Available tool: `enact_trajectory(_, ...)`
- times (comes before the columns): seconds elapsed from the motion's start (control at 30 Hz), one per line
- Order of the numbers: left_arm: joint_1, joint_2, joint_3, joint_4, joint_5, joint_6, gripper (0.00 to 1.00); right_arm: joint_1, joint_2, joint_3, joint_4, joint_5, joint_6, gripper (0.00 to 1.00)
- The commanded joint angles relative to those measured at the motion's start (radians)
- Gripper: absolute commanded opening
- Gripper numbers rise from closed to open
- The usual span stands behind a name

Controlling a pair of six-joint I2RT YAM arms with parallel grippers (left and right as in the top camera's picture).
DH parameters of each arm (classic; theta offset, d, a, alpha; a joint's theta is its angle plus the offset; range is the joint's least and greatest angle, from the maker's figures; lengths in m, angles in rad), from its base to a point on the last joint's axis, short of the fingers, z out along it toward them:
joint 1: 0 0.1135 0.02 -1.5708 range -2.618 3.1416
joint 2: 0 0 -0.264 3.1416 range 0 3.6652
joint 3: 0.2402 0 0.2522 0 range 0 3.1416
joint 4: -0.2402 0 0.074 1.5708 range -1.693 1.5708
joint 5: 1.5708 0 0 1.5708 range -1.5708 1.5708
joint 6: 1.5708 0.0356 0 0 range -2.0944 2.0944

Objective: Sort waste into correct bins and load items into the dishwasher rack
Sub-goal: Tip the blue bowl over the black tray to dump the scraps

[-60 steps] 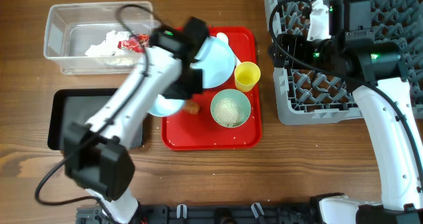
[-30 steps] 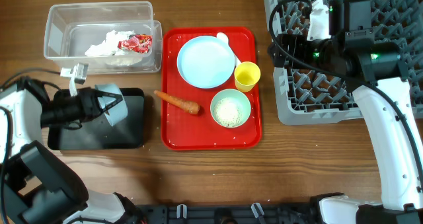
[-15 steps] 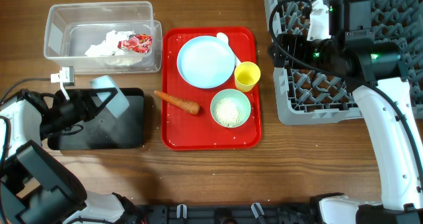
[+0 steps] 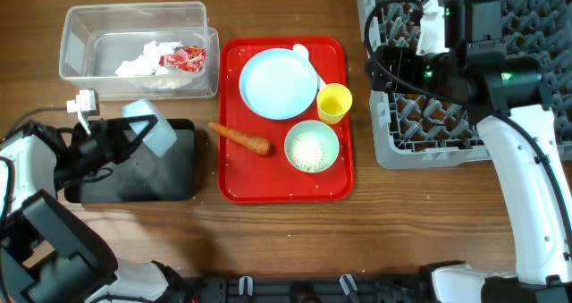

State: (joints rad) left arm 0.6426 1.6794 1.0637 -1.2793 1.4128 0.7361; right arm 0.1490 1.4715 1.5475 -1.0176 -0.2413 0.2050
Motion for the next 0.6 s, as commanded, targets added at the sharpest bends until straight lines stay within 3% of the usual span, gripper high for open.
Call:
enact_trajectory(0.0, 0.004, 0.004, -0.005, 0.08, -0.179, 0.018, 0.04, -0.005, 0.011, 0.015, 0.003, 0.016, 0.004, 1.0)
enact_trajectory(0.23, 0.003, 0.022, -0.006, 0.102, -0.248, 0.014, 0.04, -0.005, 0.011, 0.014, 0.005, 0.016, 0.004, 1.0)
enact_trajectory(0.37, -0.002, 0.03, -0.006, -0.077, -0.054, 0.035, 0.04, -0.005, 0.011, 0.014, 0.003, 0.016, 0.003, 1.0)
enact_trajectory(0.47, -0.006, 0.03, -0.006, -0.168, -0.073, 0.029, 0.04, -0.005, 0.011, 0.015, 0.002, 0.017, 0.003, 1.0)
enact_trajectory(0.57, 0.013, 0.035, -0.006, -0.141, -0.119, -0.143, 0.04, -0.005, 0.011, 0.014, 0.007, 0.016, 0.003, 1.0)
